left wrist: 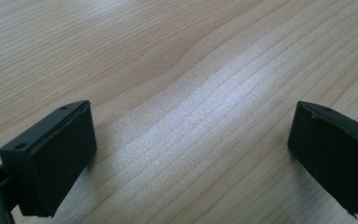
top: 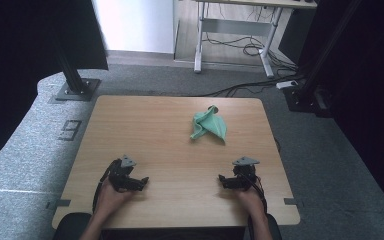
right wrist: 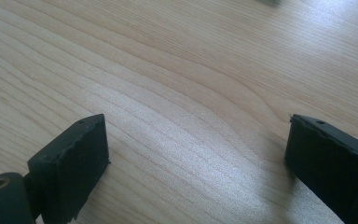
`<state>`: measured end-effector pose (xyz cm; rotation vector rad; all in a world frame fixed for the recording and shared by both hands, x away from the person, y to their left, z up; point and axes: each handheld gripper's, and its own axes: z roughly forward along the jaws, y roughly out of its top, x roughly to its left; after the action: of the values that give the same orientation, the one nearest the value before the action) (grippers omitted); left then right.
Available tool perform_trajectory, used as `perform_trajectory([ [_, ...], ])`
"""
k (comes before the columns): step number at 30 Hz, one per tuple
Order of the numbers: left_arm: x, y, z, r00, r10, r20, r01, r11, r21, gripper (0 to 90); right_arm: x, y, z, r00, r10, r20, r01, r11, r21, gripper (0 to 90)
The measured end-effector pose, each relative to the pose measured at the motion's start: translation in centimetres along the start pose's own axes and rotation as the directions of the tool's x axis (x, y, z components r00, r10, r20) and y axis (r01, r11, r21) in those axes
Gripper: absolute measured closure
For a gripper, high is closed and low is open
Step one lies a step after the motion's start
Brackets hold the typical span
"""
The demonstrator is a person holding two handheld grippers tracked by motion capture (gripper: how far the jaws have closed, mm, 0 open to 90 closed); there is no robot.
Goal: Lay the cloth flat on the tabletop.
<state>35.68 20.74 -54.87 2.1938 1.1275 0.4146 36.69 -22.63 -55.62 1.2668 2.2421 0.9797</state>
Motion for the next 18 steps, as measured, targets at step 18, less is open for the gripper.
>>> perform_trajectory([
  [18, -0.08, 0.11, 0.12, 1.0, -0.006, -0.004, 0.006, 1.0, 0.0, 0.0, 0.0, 0.0, 0.0, 1.0, 0.0, 0.0, 0.0, 1.0, 0.0, 6.0],
])
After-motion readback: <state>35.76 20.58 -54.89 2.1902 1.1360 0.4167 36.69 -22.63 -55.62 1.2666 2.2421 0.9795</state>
